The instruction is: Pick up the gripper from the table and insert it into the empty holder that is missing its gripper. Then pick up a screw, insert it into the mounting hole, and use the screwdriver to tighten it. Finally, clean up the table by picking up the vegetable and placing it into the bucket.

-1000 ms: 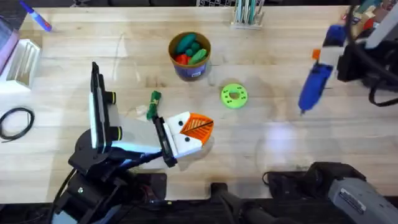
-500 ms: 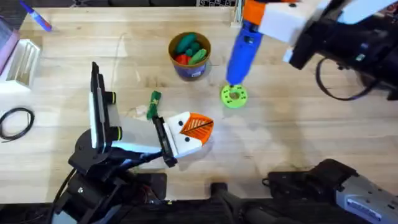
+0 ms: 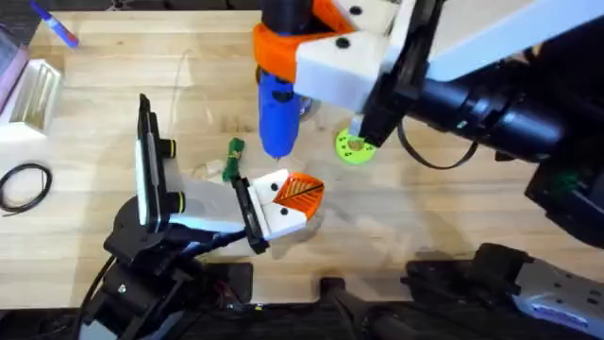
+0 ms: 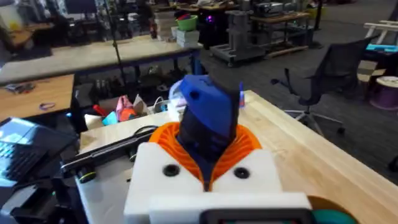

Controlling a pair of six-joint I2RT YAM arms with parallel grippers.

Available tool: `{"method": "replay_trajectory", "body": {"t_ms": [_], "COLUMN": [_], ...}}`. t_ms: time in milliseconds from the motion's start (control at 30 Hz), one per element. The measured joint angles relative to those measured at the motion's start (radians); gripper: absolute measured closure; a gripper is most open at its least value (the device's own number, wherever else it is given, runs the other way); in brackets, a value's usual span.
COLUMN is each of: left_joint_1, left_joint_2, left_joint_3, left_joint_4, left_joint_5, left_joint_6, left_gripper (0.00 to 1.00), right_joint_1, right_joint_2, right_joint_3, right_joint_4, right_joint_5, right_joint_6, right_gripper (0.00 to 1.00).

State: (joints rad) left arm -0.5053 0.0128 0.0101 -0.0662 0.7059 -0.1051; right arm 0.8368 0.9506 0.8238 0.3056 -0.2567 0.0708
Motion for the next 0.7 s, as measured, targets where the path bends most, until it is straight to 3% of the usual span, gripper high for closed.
{"method": "replay_trajectory", "body": {"t_ms": [700], "left_joint_1": [0.0], "left_joint_2": [0.0], "left_joint_3": [0.0], "left_joint_4": [0.0], "left_joint_5": [0.0], "left_joint_6": [0.0], "left_gripper": [0.991], "right_joint_1": [0.018], "right_joint_2": [0.047], "right_joint_3": [-0.001], "right_joint_4": [-0.022], "right_joint_5": [-0.092], "right_joint_6": [-0.003], "right_gripper": [0.979]}}
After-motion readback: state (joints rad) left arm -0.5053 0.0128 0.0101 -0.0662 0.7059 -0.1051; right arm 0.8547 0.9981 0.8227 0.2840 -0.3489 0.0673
